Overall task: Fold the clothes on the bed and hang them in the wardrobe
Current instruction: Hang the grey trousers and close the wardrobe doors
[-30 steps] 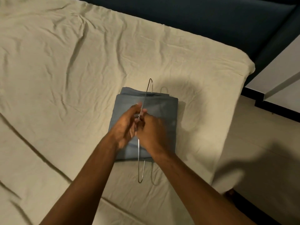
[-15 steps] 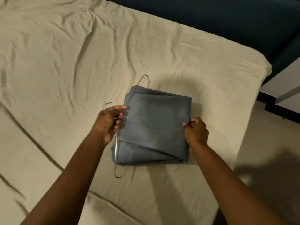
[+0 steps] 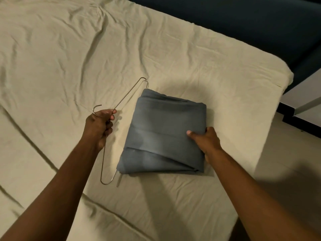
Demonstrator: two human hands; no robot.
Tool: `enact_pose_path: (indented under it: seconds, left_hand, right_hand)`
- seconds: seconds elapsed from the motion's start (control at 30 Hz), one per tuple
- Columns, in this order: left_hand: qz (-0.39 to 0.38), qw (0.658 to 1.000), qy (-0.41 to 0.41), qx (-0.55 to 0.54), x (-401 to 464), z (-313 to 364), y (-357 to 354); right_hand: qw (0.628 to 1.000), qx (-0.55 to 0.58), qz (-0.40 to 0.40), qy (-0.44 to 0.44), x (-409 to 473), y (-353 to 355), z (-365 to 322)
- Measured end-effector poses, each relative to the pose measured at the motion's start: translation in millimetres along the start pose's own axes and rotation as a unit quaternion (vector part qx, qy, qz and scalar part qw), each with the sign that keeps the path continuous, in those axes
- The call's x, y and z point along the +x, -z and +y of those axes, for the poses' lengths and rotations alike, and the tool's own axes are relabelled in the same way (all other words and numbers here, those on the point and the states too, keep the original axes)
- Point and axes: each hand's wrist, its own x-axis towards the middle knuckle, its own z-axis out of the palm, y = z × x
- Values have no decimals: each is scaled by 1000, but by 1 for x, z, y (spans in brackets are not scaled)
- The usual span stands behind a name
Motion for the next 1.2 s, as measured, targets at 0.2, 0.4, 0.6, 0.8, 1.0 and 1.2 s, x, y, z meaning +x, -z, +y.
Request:
enact_pose_path:
  seconds: [0.2,0.4,0.6,0.8,1.0,1.2]
  left_hand:
    - [1,996,-76,37,-22,39,-7]
    - [-19,980,-174,98,-78,106,-34]
    - [-92,928,-308,190,-193,189,-80]
    - [-166,826,-456,289,-362,259,-113]
    - [-244,743,-546,300,-507,314,-129]
    - [-292,660,-612,323,-624,361,-129]
  right_hand:
    - [987,139,-50,-67,7,-7,9]
    - [956,274,-69,-82,-37,11,23]
    - [924,365,-109,-33,-117,62,32]
    - [905,413,-101,-1,-209,152,30]
    - [927,347,38,140,-339,280,19]
    - [904,227,175,316,-472,408,-7]
